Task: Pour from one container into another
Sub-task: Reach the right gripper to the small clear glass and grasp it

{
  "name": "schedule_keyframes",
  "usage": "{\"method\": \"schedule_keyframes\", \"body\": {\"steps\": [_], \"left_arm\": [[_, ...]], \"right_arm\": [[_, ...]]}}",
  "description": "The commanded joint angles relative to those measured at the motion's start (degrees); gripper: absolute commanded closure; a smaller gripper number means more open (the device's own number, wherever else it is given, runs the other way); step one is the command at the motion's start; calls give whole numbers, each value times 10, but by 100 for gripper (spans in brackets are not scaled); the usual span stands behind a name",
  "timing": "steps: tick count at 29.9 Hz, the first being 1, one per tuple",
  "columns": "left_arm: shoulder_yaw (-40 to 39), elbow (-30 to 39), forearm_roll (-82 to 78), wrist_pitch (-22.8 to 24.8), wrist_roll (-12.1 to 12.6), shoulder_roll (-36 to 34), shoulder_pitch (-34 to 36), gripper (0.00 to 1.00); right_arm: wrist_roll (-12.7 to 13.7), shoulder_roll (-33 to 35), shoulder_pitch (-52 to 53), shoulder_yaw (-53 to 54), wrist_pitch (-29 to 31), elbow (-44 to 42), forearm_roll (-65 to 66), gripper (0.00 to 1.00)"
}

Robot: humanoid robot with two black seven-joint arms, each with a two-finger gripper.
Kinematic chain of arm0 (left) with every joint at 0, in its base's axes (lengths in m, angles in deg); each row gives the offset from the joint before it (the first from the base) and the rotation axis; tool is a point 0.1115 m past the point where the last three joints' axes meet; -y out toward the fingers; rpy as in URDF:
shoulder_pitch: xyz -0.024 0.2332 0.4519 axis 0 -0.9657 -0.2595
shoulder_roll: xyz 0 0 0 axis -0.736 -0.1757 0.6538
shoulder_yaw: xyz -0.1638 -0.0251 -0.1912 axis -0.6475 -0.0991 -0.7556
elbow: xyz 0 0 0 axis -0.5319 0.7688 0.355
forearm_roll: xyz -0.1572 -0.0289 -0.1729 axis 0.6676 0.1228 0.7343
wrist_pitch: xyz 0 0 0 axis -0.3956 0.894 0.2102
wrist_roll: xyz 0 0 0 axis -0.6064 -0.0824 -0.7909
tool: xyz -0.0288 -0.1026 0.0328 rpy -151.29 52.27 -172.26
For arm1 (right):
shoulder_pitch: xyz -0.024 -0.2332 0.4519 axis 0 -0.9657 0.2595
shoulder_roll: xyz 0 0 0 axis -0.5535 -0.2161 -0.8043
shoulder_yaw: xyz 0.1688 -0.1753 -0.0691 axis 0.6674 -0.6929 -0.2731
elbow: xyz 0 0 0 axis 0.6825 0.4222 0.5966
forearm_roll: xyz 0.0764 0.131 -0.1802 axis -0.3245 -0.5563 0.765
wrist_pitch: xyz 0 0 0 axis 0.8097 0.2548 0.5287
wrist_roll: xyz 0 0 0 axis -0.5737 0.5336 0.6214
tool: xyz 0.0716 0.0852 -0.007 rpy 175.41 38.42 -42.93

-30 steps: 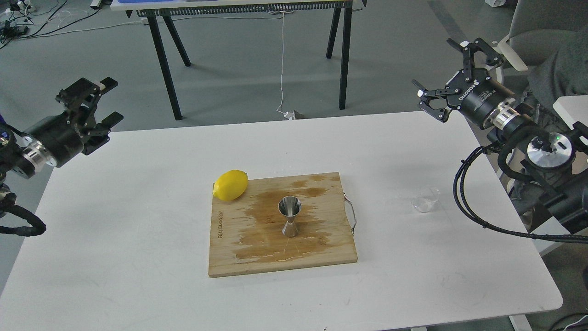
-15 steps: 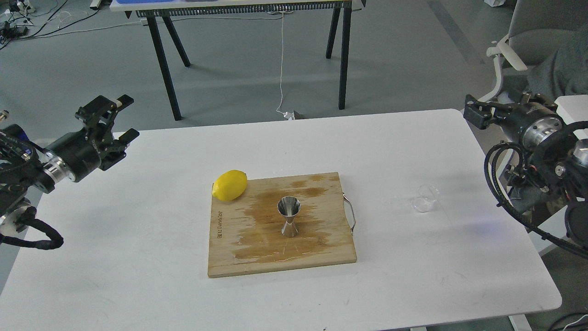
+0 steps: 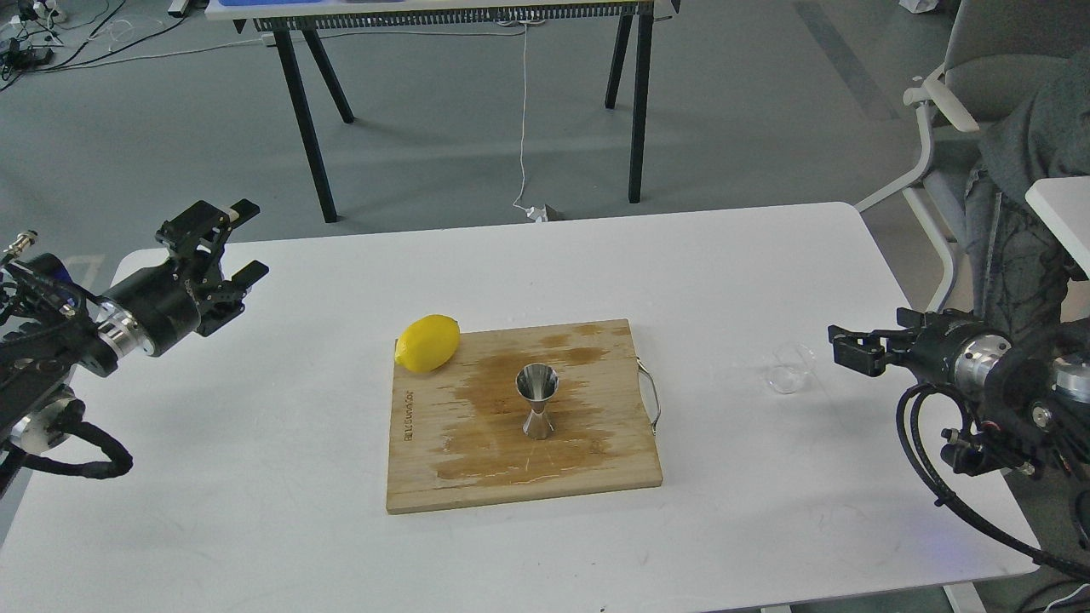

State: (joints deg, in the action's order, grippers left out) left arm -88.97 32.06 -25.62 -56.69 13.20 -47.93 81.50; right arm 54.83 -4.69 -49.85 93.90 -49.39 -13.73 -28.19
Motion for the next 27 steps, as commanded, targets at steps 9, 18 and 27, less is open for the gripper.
{"method": "schedule_keyframes", "body": {"steps": [9,18,27], "left_arm": [[0,-6,0,0,0,2,-6,1],[0,-6,0,0,0,3,-6,1],[0,-15,0,0,0,6,-7,1]], "right_arm": [[-5,-23,1,-35,0,-33,26,4],[-8,-64,23,-66,0,-74,48,4],[-7,-82,47,-67,0,-90,63,4]]}}
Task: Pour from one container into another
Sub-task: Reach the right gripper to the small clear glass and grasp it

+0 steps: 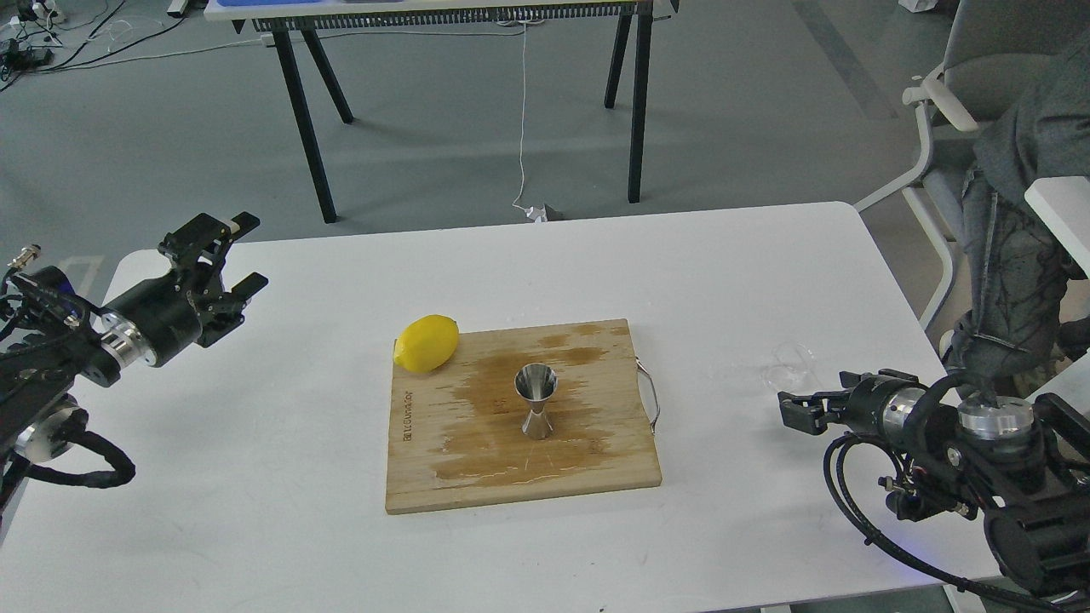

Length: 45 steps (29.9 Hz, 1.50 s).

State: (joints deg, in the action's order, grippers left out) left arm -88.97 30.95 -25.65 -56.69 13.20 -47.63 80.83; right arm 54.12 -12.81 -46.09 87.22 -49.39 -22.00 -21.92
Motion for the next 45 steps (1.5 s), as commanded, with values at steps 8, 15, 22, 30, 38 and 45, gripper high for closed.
{"method": "schedule_keyframes", "body": {"steps": [8,15,22,30,38,45], "left_arm": [[0,-5,0,0,0,6,0,1],[0,-5,0,0,0,6,-2,1],[0,-5,0,0,0,6,-3,1],[0,-6,0,0,0,7,-4,1],[0,-6,0,0,0,7,-8,1],[0,-6,0,0,0,7,-10,1]], "right_arm": [[-2,-21,22,1,0,-19,21,4],[-2,-31,41,0,0,-33,24,4],[-2,-41,56,2,0,-50,35,4],[-4,-55,64,5,0,-60,53,8],[-6,-63,67,4,0,-69,60,16],[-12,-67,66,3,0,-69,66,34]]}}
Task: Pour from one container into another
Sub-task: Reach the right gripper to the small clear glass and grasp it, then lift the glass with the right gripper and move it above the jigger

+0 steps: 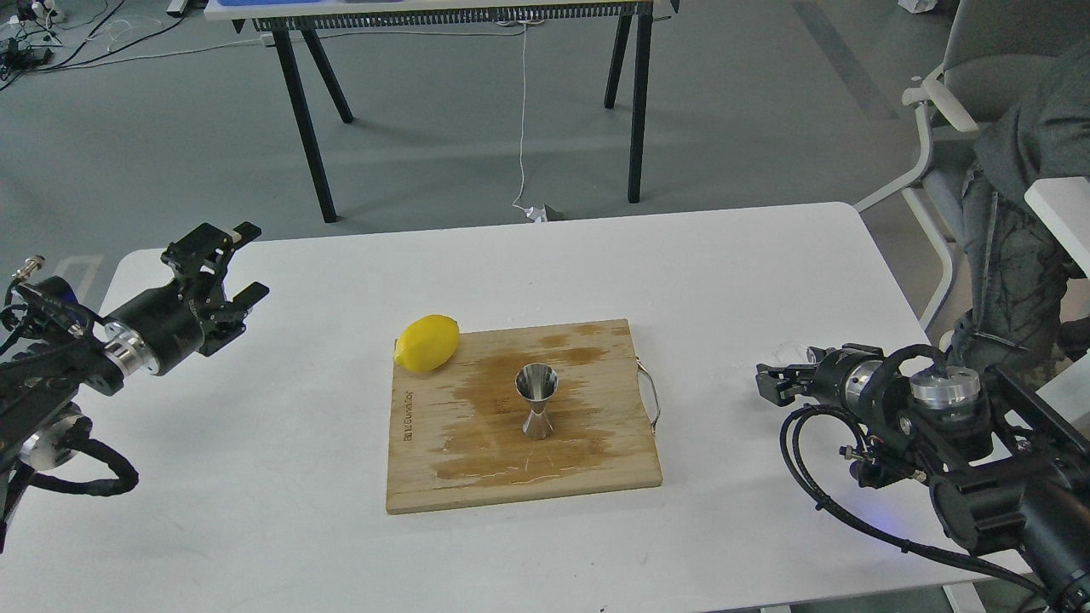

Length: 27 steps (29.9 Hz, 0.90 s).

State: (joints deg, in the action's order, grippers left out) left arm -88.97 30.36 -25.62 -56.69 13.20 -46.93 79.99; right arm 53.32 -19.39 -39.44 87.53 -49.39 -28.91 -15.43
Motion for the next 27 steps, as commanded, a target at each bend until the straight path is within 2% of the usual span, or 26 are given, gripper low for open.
{"method": "schedule_keyframes", "body": {"steps": [1,7,19,24,27], "left_arm": [[0,0,0,0,0,0,-2,1],[0,-2,0,0,0,0,-3,1],[0,-13,0,0,0,5,-4,1],[0,-14,0,0,0,6,-4,1],[0,-15,0,0,0,12,-4,1]], "right_arm": [[-8,-1,-1,-1,0,0,1,37],[-11,-5,-1,-2,0,0,2,50],[-10,-7,0,-2,0,8,29,56],[-4,-5,31,-6,0,26,69,56],[-1,-1,84,-60,0,34,101,56]]}}
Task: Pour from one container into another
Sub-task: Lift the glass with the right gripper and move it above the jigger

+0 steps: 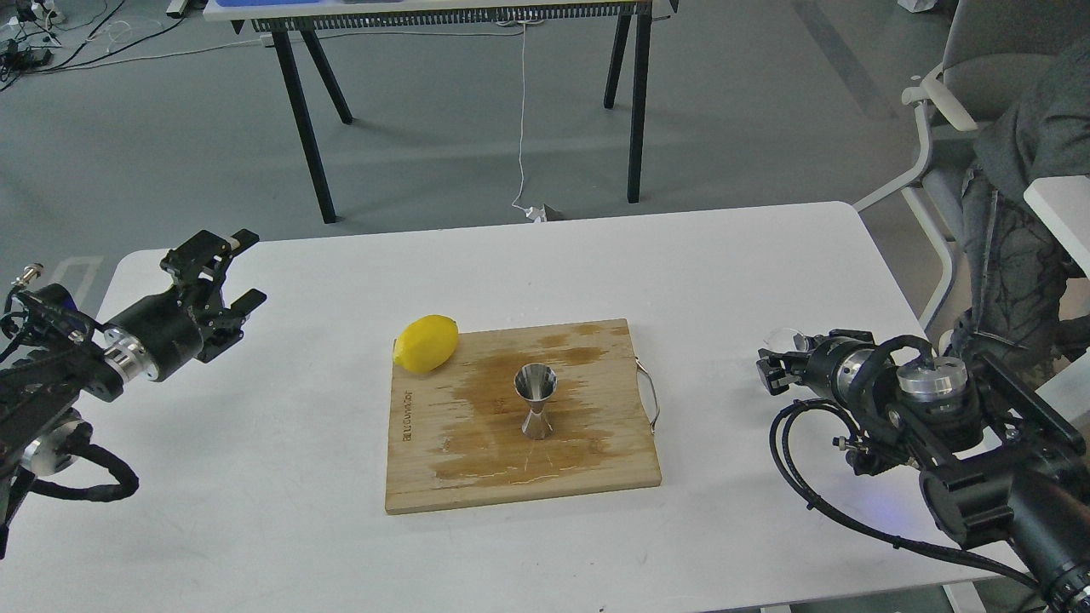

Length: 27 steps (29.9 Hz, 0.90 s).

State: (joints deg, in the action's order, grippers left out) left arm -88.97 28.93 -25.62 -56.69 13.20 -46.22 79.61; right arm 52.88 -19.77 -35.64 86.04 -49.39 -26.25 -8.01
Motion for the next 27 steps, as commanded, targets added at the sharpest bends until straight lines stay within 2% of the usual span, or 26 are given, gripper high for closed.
{"method": "schedule_keyframes", "body": {"steps": [1,10,20,24,27], "left_arm": [[0,-2,0,0,0,6,1,1],[0,-3,0,0,0,5,0,1],[0,-2,3,0,0,7,-21,1],[0,-2,4,0,0,16,-24,1],[0,-2,5,0,0,24,-30,1]], "right_arm": [[3,3,66,-68,0,9,30,56],[3,4,212,-275,0,42,127,57],[6,21,296,-462,7,154,236,57],[14,30,320,-513,59,154,255,58],[45,44,319,-515,111,154,300,58]]}}
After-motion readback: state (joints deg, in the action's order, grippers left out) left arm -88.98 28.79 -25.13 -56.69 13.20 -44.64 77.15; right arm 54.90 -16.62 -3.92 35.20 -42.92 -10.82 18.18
